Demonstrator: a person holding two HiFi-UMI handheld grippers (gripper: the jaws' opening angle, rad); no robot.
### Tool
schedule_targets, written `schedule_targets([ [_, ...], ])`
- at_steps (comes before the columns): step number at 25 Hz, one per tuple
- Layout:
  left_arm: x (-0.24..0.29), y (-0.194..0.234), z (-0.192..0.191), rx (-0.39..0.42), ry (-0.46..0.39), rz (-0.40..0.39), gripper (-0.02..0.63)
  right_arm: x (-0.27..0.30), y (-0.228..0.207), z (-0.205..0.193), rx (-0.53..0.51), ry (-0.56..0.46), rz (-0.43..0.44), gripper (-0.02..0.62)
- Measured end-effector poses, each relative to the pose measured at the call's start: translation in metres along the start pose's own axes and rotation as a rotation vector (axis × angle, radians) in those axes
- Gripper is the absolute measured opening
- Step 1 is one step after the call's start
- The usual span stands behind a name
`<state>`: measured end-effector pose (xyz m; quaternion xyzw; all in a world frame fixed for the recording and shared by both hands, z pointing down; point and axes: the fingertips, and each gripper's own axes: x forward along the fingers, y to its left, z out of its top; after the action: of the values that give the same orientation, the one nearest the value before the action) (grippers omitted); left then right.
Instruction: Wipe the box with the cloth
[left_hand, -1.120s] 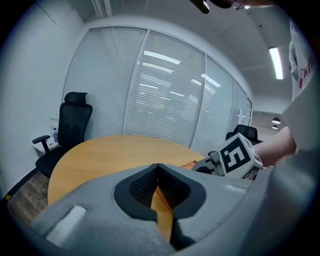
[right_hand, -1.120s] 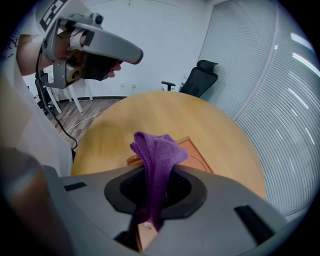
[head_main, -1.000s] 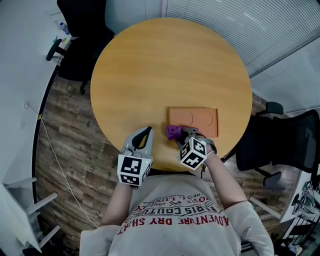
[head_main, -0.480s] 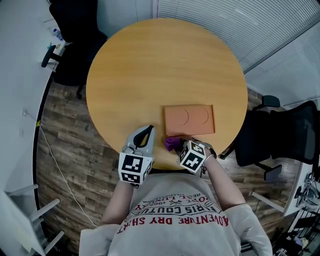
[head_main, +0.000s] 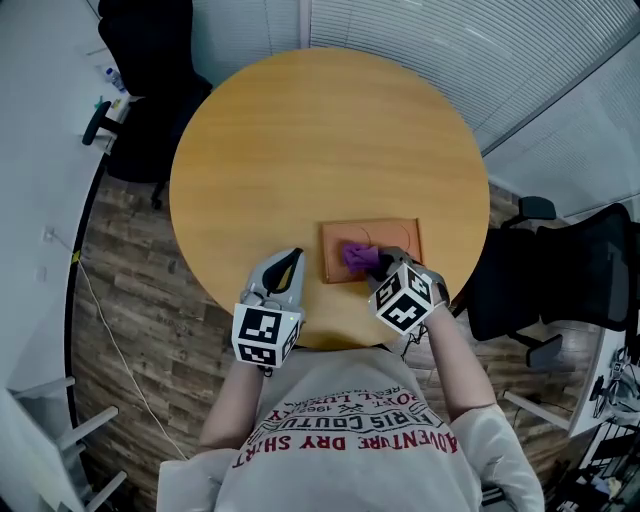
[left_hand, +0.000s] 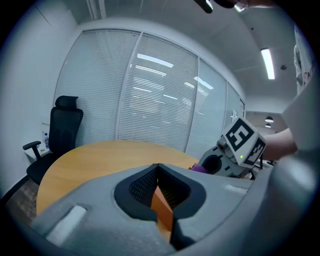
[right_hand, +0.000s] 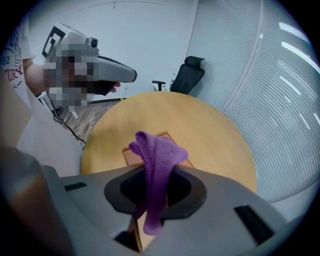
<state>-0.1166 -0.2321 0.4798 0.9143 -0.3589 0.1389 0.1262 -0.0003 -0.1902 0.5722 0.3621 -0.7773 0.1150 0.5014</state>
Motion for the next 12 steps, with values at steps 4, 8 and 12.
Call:
schedule_targets([
  [4, 0.008, -0.008, 0.004, -0.035, -0.024, 0.034, 0.009, 0.011, -0.038, -0.012, -0.052, 0.065, -0.060, 0.078],
  [8, 0.017, -0.021, 0.009, -0.016, -0.032, 0.085, 0.009, 0.027, -0.064, -0.016, -0.122, 0.052, -0.061, 0.078],
  [12, 0.019, -0.025, 0.004, -0.054, -0.036, 0.147, 0.009, 0.041, -0.067, -0.013, -0.220, 0.032, -0.022, 0.078],
])
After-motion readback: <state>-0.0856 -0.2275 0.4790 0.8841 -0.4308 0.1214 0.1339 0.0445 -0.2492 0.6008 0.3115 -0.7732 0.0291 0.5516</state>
